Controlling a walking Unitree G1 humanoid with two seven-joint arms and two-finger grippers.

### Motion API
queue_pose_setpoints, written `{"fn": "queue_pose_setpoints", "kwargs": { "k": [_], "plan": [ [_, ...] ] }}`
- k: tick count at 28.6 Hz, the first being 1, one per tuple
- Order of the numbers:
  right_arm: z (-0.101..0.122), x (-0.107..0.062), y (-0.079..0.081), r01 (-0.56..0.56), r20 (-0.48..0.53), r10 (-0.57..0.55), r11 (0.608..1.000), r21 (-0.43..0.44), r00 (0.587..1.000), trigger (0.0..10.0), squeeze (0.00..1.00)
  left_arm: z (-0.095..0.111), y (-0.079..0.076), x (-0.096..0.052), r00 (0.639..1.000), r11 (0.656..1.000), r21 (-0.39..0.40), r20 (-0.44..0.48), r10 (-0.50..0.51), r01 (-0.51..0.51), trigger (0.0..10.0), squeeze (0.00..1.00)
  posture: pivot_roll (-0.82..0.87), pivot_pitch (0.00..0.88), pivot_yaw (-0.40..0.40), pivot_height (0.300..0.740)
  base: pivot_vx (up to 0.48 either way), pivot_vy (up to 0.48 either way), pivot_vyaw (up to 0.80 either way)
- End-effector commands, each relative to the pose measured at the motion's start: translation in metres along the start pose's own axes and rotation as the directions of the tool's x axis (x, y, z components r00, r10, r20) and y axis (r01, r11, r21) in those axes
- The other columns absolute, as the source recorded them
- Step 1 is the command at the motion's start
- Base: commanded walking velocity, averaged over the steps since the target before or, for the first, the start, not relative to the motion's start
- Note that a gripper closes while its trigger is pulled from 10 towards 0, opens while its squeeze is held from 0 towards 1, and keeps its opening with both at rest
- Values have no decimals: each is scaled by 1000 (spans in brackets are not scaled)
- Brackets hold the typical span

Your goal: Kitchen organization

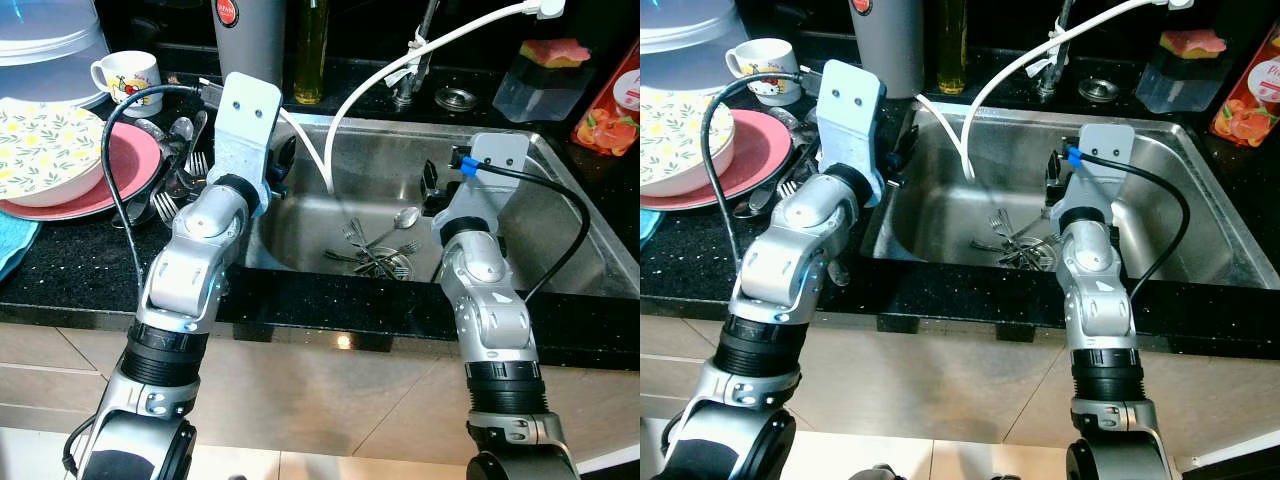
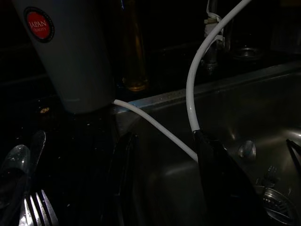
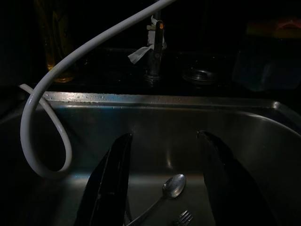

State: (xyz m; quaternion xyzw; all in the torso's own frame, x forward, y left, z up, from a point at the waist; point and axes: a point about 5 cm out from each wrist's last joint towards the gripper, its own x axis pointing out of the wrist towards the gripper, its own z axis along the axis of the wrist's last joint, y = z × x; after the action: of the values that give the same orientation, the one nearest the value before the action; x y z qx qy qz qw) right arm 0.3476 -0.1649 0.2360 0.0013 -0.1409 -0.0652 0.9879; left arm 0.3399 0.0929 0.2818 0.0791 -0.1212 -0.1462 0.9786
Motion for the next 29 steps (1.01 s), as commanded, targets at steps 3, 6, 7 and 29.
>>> {"fn": "queue_pose_setpoints", "kwargs": {
  "k": [3,6,7,29],
  "plan": [
    [-2,-1,-1,8,-2,-8,1000,14,1000,10000,0,2,-4,-2,1000,1000,5,2,-15,15,10000,0,275,97,-42,740,0,0,0],
    [-2,-1,0,3,-3,-3,1000,13,1000,10000,0,1,-4,-2,1000,1000,6,-2,-13,13,10000,0,265,97,-44,740,0,0,0],
    [-2,-1,0,3,-3,-3,1000,13,1000,10000,0,1,-4,-2,1000,1000,6,-2,-13,13,10000,0,265,97,-44,740,0,0,0],
    [-5,-2,0,-15,-16,15,1000,3,1000,10000,0,-26,37,-13,864,928,89,-342,369,-362,10000,0,247,59,-46,740,0,0,0]
  ]
}}
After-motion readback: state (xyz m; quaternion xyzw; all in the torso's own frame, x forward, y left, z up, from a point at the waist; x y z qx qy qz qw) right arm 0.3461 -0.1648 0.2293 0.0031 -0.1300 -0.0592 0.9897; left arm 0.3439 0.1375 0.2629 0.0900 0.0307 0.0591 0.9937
